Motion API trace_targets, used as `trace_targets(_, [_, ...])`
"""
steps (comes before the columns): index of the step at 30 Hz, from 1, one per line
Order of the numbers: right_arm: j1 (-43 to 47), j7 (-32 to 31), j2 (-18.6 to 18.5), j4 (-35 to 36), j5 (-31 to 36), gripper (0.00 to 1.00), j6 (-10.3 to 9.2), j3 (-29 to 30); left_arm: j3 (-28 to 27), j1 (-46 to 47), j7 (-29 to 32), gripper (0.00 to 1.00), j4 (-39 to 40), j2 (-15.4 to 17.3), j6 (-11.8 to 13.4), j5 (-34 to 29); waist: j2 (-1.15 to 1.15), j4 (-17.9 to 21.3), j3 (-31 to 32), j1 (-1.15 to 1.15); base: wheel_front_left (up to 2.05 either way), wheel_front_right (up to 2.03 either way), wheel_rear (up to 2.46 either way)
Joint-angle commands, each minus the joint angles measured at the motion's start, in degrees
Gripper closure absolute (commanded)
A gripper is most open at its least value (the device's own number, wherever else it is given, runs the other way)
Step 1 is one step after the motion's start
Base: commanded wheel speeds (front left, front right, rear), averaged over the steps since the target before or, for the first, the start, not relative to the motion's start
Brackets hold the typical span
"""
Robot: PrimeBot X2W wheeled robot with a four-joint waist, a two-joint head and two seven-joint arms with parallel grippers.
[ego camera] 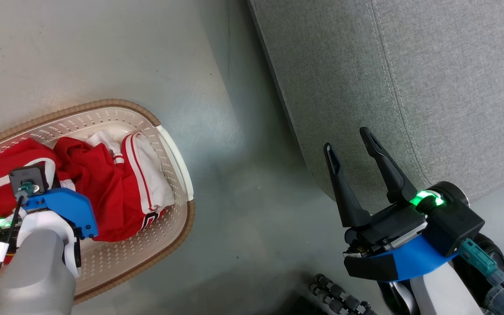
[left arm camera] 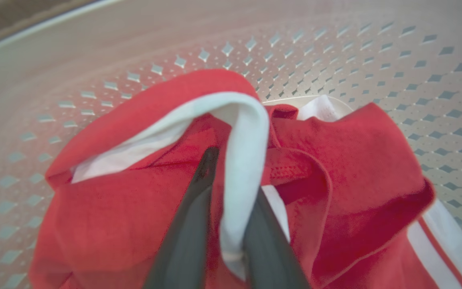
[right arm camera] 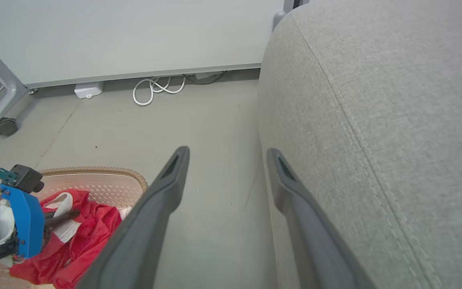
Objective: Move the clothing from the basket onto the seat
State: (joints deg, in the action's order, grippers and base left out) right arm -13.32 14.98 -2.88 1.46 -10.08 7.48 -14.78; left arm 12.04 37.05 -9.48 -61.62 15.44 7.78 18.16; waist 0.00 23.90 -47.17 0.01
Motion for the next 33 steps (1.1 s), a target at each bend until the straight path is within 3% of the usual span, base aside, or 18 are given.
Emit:
trace_targets(1, [-0.8, 0.3, 0.0, 0.2, -0.3, 0.0, 0.03, 0.1, 0.3, 1.1, 0.1, 1.0, -0.3, -0.3, -0.3, 0.3, 0.0, 0.0, 0.0, -0.01, 0.0, 0.0, 0.0])
trace_targets(14, [-1.1, 0.3, 0.0, -1.3, 0.4, 0.0, 0.03, 0.3, 1.7, 0.5, -1.5, 1.0, -1.9, -1.3, -1.7, 0.5, 0.0, -1.1, 3.3, -0.01, 0.0, 0.0, 0.0])
trace_targets(33, [4.8, 0.3, -0.1, -7.2, 5.8, 0.0, 0.03, 3.8, 8.6, -5.2, -4.9, 1.0, -6.3, -10.4, -9.2, -0.9, 0.0, -13.1, 28.1, -0.01, 0.0, 0.0, 0.0])
